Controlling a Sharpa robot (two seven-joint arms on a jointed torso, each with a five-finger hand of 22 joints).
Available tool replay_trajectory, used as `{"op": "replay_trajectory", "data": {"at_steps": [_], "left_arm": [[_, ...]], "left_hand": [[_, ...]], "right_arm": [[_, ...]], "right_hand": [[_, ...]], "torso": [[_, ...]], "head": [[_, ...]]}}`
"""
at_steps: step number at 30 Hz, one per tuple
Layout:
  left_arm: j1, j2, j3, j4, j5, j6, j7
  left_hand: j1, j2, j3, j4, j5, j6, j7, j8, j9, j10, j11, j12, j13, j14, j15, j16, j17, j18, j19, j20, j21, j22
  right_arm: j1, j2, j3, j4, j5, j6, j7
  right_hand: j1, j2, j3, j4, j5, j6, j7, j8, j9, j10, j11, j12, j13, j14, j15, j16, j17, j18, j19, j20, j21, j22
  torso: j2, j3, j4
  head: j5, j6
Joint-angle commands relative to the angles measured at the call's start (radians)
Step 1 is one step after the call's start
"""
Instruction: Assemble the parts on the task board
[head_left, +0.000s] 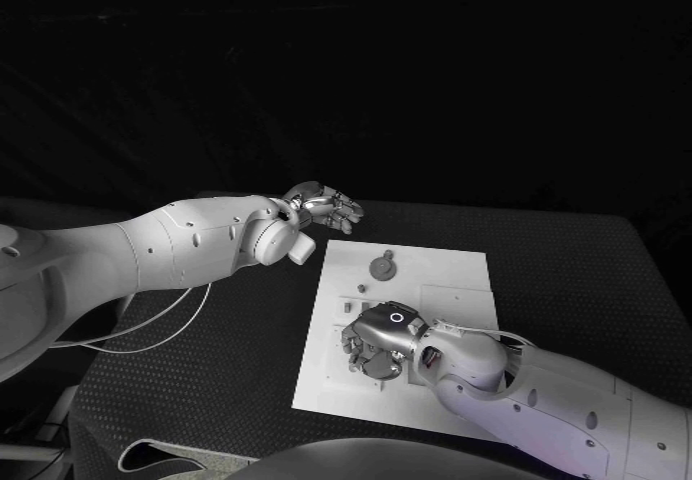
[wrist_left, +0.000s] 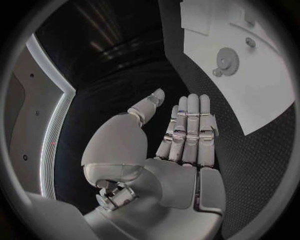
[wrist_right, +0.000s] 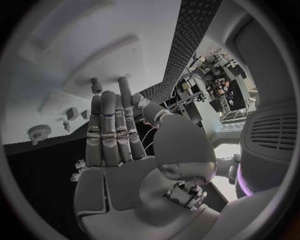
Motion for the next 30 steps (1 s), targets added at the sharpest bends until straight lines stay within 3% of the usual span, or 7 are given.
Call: {"op": "replay_trajectory", "data": {"at_steps": [1, 16, 30], "left_arm": [[0.001, 0.001, 0.001, 0.002, 0.007, 0.015, 0.008], [0.001, 0.0, 0.001, 0.002, 0.007, 0.015, 0.008], [0.001, 0.0, 0.001, 0.002, 0.007, 0.016, 0.007]], "left_hand": [[-0.007, 0.002, -0.004, 0.003, 0.003, -0.003, -0.002, 0.005, -0.002, -0.003, -0.003, 0.0, -0.001, 0.003, 0.005, -0.006, 0.001, 0.006, 0.001, 0.002, 0.002, -0.001], [-0.007, 0.002, -0.004, 0.003, 0.003, -0.003, -0.002, 0.006, -0.002, -0.003, -0.003, 0.0, -0.001, 0.003, 0.005, -0.007, 0.003, 0.006, 0.001, 0.002, 0.002, -0.002], [-0.007, 0.003, -0.004, 0.003, 0.003, -0.003, -0.002, 0.007, -0.002, -0.003, -0.003, 0.0, -0.001, 0.003, 0.005, -0.008, 0.004, 0.006, 0.001, 0.002, 0.002, -0.002]], "right_arm": [[-0.007, 0.0, -0.005, -0.001, -0.003, 0.024, 0.01], [-0.008, -0.005, -0.006, 0.017, 0.0, 0.023, 0.011], [-0.009, -0.003, -0.006, -0.002, -0.011, 0.028, 0.009]], "right_hand": [[0.015, 0.013, 0.003, -0.003, 0.004, 0.004, -0.001, 0.003, 0.002, 0.019, -0.011, 0.006, 0.002, -0.001, -0.006, 0.004, 0.0, 0.013, 0.01, -0.001, 0.006, 0.023], [0.016, 0.013, 0.003, -0.003, 0.004, 0.004, -0.001, 0.003, 0.003, 0.019, -0.011, 0.006, 0.003, -0.001, -0.006, 0.005, 0.0, 0.013, 0.01, -0.001, 0.007, 0.023], [0.017, 0.013, 0.003, -0.003, 0.004, 0.003, -0.001, 0.002, 0.004, 0.019, -0.011, 0.005, 0.004, -0.001, -0.007, 0.005, 0.0, 0.013, 0.01, -0.002, 0.007, 0.023]], "torso": [[0.0, 0.0, -0.0007], [0.0, 0.0002, -0.0006], [0.0, -0.0002, -0.001]], "head": [[0.001, -0.001], [0.005, -0.008], [0.008, -0.012]]}}
